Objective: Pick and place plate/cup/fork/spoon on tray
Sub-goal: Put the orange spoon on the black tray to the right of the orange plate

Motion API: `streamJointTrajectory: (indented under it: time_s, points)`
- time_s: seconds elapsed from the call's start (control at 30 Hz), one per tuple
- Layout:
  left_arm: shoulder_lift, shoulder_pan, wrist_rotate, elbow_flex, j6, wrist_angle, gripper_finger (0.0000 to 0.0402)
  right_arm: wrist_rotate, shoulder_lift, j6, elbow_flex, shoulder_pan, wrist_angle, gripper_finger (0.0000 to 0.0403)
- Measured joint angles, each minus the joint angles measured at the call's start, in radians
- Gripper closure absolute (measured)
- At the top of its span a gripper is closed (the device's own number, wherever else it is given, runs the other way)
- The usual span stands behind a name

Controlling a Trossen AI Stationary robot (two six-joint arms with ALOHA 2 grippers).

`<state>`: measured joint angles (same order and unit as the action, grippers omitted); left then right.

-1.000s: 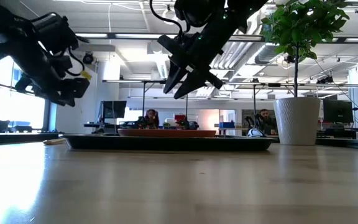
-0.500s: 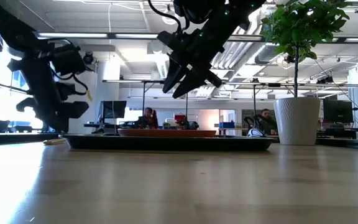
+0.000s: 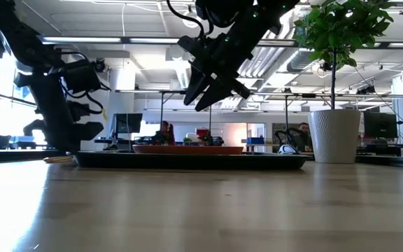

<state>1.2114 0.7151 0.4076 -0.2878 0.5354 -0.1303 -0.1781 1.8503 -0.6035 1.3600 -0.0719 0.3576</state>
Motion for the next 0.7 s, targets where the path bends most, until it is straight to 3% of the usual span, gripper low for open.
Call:
streamJointTrajectory:
  time_s: [0.37, 0.53, 0.7]
  points:
    - [0.098, -0.005, 0.021, -0.006, -0.050, 0.025, 0.0359, -0.001, 0.000, 0.000, 0.000, 0.000, 0.004, 0.0258]
    - [0.073, -0.056, 0.089, 0.000, -0.050, 0.016, 0.0391, -0.036, 0.000, 0.003, 0.000, -0.003, 0.003, 0.0258]
    - [0.013, -0.114, 0.137, 0.006, -0.051, -0.011, 0.0386, -0.059, 0.000, 0.063, 0.000, -0.017, -0.029, 0.0258]
